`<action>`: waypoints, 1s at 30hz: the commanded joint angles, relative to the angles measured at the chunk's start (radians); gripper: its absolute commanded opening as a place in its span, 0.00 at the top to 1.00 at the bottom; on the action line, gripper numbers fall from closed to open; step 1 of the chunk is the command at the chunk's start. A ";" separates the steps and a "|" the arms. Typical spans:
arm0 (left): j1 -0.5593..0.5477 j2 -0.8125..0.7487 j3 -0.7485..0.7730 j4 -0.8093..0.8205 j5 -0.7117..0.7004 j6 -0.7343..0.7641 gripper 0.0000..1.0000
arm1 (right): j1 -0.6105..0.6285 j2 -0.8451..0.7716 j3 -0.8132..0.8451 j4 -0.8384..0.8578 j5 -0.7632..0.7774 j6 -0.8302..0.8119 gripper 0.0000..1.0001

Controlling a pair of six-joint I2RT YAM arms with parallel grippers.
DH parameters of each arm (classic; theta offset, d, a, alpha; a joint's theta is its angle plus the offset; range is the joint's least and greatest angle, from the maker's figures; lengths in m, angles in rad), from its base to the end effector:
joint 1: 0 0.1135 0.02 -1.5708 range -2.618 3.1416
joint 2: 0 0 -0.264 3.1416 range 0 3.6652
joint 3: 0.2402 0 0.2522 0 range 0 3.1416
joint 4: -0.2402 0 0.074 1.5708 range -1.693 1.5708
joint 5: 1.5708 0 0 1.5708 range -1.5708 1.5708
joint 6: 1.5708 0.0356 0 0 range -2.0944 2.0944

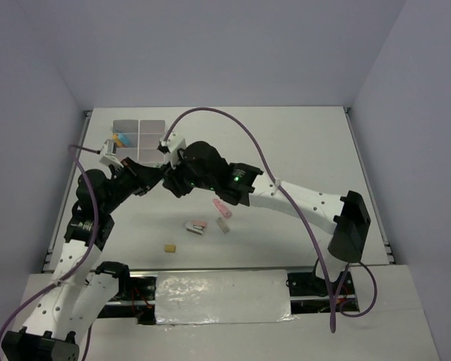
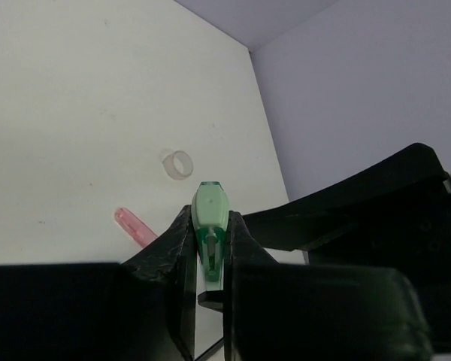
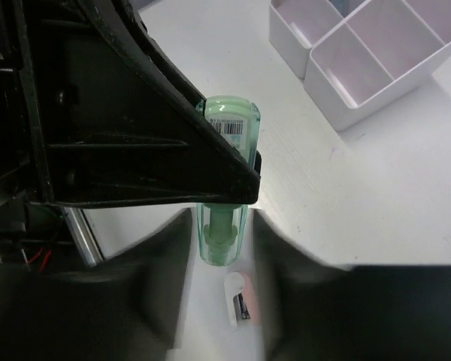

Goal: Sort the stationery into containers
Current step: Pick up the stationery from the center of the board, then place the stationery in the storage box.

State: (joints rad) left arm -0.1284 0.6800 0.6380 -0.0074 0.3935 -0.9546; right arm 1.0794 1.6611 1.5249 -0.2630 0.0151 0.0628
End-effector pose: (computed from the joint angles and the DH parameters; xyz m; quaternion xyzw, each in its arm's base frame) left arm 0.1656 -0.0351 0.3239 -0.1617 0.7047 -0.4698 0.5064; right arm 0.1872 0.3486 0.3600 -0.4019 0.7299 0.2936 0.4685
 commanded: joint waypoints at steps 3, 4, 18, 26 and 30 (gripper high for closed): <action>-0.005 0.039 0.095 -0.066 -0.201 0.131 1.00 | -0.024 -0.091 -0.078 0.060 0.083 0.047 0.00; -0.005 0.050 0.104 -0.115 -0.338 0.129 1.00 | -0.039 -0.118 -0.107 0.085 0.104 0.069 0.00; 0.114 0.559 0.287 0.007 -1.027 0.016 1.00 | -0.153 -0.592 -0.535 0.110 0.097 0.177 0.00; 0.159 0.720 0.301 0.188 -1.062 0.060 0.97 | -0.159 -0.656 -0.589 0.091 0.063 0.170 0.00; 0.165 0.782 0.311 0.228 -1.078 0.036 0.94 | -0.157 -0.644 -0.586 0.093 -0.010 0.178 0.00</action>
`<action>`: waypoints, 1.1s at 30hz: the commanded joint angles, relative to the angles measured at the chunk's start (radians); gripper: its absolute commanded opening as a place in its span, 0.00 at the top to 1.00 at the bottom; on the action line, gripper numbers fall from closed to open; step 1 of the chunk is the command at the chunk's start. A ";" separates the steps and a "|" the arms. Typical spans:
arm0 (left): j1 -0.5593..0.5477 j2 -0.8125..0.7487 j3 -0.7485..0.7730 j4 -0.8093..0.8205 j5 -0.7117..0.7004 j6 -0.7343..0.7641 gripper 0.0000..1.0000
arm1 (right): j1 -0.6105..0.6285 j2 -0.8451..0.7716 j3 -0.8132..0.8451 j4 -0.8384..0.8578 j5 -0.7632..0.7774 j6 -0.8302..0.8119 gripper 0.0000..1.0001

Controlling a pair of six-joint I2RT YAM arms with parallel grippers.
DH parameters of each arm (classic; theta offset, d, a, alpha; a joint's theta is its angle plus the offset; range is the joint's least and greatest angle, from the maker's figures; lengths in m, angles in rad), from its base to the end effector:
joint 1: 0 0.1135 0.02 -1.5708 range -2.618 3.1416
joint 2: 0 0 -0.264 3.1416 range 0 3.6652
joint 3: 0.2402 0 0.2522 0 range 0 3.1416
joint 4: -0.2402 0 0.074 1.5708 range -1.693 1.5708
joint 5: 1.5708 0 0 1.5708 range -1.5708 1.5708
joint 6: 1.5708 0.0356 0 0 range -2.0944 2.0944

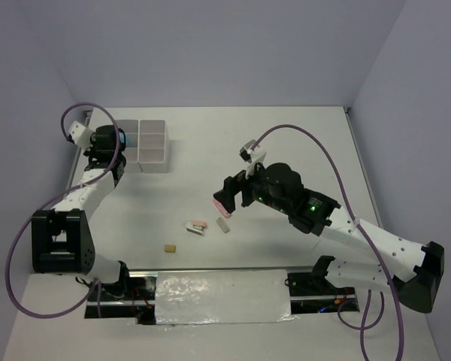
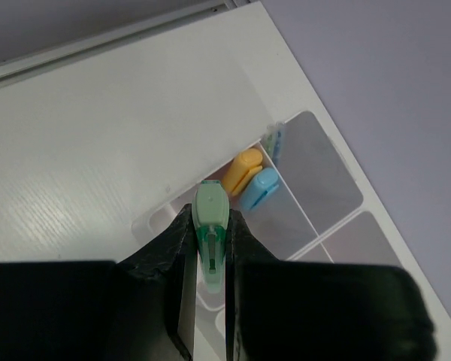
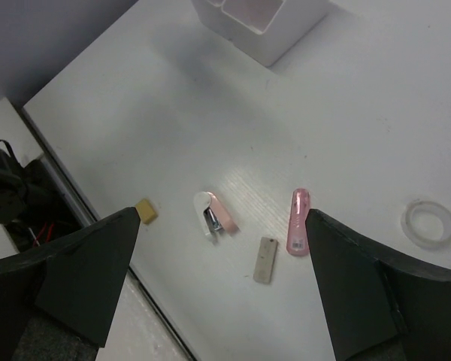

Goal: Sort the stationery into containers
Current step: Place the stationery in the storage box, then pick up the stationery from the center of the board.

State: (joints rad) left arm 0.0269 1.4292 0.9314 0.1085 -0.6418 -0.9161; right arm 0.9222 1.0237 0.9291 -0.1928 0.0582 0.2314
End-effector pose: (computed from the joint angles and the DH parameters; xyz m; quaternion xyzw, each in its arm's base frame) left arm 0.3208 0.0299 0.2717 -0.5145 0.6223 0.0092 0.5898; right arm 0.1450 0.1878 0.3445 -0.2547 0.7593 0.3067 0.5142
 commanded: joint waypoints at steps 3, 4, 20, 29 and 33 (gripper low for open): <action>0.010 0.068 0.006 0.123 -0.055 -0.038 0.92 | 0.001 0.003 0.010 0.016 -0.054 0.006 0.00; 0.008 0.076 -0.012 0.155 -0.050 -0.043 0.90 | 0.000 0.009 0.016 0.013 -0.054 0.005 0.00; 0.015 0.148 -0.049 0.218 -0.053 -0.082 0.47 | 0.000 0.076 0.073 0.007 -0.098 -0.020 0.00; 0.013 -0.018 -0.007 0.012 0.030 -0.080 0.20 | -0.035 0.231 0.135 -0.123 -0.067 -0.055 0.01; 0.010 -0.131 0.122 -0.248 0.154 -0.029 0.01 | -0.042 0.413 0.182 -0.200 -0.060 -0.067 0.06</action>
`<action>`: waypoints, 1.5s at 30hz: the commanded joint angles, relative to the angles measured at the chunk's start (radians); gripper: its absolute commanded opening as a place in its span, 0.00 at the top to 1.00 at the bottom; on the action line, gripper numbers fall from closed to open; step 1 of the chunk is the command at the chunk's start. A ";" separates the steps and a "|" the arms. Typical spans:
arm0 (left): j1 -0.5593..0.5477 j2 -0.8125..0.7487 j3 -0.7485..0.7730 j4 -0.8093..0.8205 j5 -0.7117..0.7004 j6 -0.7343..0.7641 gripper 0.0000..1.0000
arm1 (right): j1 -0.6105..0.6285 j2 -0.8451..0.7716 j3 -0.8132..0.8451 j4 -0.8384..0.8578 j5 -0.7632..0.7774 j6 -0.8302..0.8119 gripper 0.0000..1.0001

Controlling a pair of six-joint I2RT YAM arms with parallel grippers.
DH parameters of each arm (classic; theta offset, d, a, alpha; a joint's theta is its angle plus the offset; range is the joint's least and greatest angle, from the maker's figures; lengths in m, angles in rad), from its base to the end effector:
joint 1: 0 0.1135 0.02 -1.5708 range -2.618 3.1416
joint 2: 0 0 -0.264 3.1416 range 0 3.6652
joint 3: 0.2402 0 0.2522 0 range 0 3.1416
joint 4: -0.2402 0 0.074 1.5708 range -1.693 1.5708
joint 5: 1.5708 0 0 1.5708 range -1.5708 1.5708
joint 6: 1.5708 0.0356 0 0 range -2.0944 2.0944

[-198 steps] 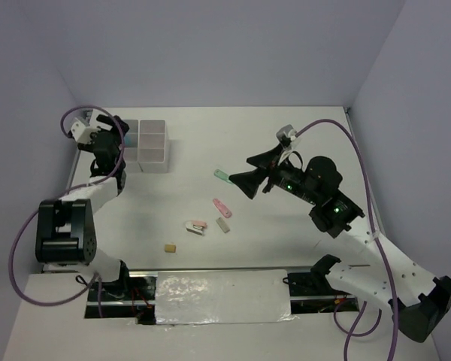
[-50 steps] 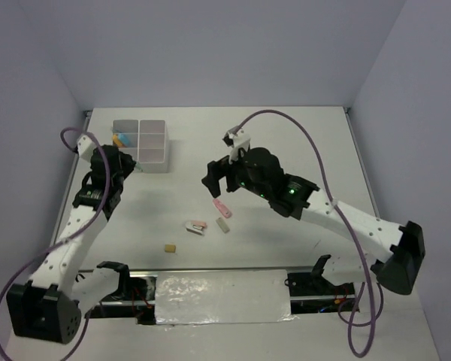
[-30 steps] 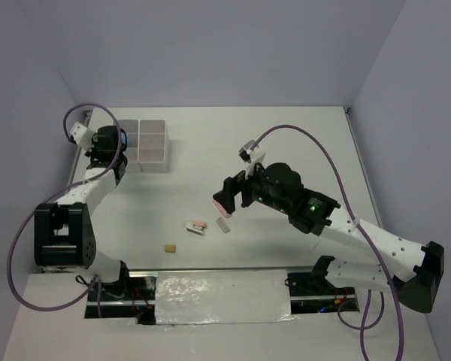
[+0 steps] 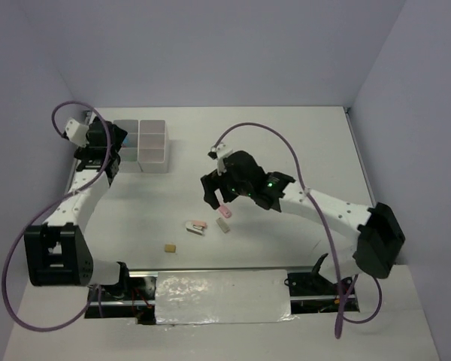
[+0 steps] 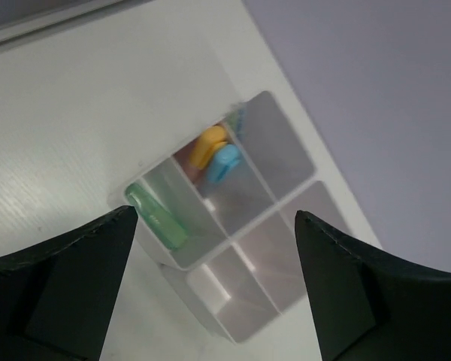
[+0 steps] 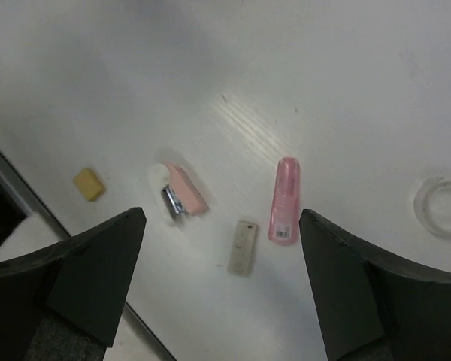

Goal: Sort the stationery into containers
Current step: Pick up the stationery from the center of the board.

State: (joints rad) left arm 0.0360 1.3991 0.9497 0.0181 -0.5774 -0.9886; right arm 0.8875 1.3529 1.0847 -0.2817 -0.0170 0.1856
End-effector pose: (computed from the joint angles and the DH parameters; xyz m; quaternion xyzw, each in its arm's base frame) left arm 0.3150 0.0308 0.2778 -0.5295 0.6283 -0.0240 0.5695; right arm 0.1943 0.2396 0.3069 -0.3038 0.8179 0.2561 0.4161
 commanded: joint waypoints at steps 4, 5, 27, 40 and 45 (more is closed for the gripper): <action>-0.001 -0.231 0.098 -0.277 0.311 0.119 0.01 | 0.002 0.193 0.030 -0.123 0.041 -0.015 0.20; -0.001 -0.265 0.084 -0.288 0.350 0.142 0.01 | 0.004 0.228 0.030 -0.113 0.052 -0.015 0.20; -0.021 -0.586 -0.152 -0.328 0.676 0.350 0.01 | -0.007 0.511 0.084 -0.076 0.158 0.003 0.44; -0.024 -0.581 -0.161 -0.308 0.721 0.344 0.01 | -0.013 0.522 0.078 -0.068 0.167 0.008 0.79; -0.028 -0.560 -0.222 -0.158 0.945 0.265 0.01 | -0.015 0.367 0.032 0.064 0.126 -0.041 0.87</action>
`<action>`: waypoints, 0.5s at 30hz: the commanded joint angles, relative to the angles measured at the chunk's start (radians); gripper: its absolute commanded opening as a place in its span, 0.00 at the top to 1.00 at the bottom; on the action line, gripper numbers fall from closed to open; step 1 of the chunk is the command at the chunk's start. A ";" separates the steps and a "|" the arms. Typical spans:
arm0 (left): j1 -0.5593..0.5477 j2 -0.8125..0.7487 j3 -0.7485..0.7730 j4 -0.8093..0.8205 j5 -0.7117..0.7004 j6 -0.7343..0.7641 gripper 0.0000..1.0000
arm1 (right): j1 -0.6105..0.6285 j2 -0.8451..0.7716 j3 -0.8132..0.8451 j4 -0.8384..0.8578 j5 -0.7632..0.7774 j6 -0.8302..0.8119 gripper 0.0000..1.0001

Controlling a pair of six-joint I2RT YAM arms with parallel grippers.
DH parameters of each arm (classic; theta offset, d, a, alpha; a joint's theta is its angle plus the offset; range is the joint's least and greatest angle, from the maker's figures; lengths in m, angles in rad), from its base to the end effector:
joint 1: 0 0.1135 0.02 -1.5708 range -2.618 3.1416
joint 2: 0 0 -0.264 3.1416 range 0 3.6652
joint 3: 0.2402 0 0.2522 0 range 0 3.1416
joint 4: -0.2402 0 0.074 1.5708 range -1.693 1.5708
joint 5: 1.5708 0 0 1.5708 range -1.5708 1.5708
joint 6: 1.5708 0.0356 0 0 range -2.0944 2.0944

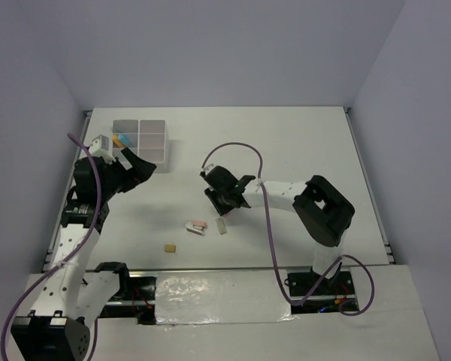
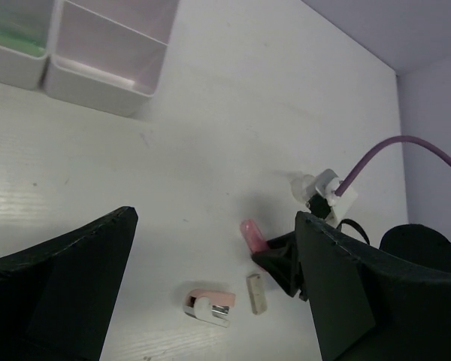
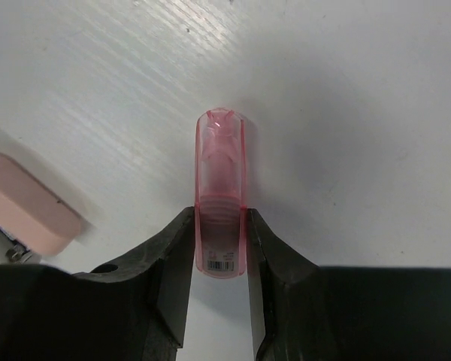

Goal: Sort the stationery into containers
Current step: Pick up the stationery from the center of the board.

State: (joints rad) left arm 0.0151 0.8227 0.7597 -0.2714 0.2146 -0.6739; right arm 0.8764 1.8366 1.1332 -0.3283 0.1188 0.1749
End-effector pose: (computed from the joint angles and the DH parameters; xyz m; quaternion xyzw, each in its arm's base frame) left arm 0.1915 -0.0047 0.3158 -0.2152 0.7836 -0.2690 0.5170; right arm 0.2407 0.2825 0.1617 -0.3158 0.9090 0.0839 0.2587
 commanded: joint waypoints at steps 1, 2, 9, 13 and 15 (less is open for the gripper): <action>-0.007 0.021 -0.046 0.164 0.179 -0.071 0.01 | -0.004 -0.138 -0.013 0.117 -0.010 -0.034 0.87; -0.030 0.027 -0.057 0.194 0.221 -0.111 0.01 | -0.004 -0.176 -0.007 0.123 -0.022 -0.041 0.87; -0.188 0.092 -0.068 0.359 0.212 -0.216 0.01 | 0.047 -0.321 -0.019 0.245 -0.102 -0.022 0.86; -0.254 0.115 -0.066 0.417 0.210 -0.254 0.03 | 0.087 -0.393 -0.024 0.294 -0.100 -0.003 0.86; -0.270 0.130 -0.069 0.439 0.224 -0.266 0.03 | 0.099 -0.405 -0.012 0.290 -0.096 0.000 0.86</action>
State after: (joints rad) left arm -0.2314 0.9367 0.6796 0.0551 0.4057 -0.8944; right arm 0.9535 1.4693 1.1126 -0.1013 0.0353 0.1635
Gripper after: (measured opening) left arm 0.970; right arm 0.366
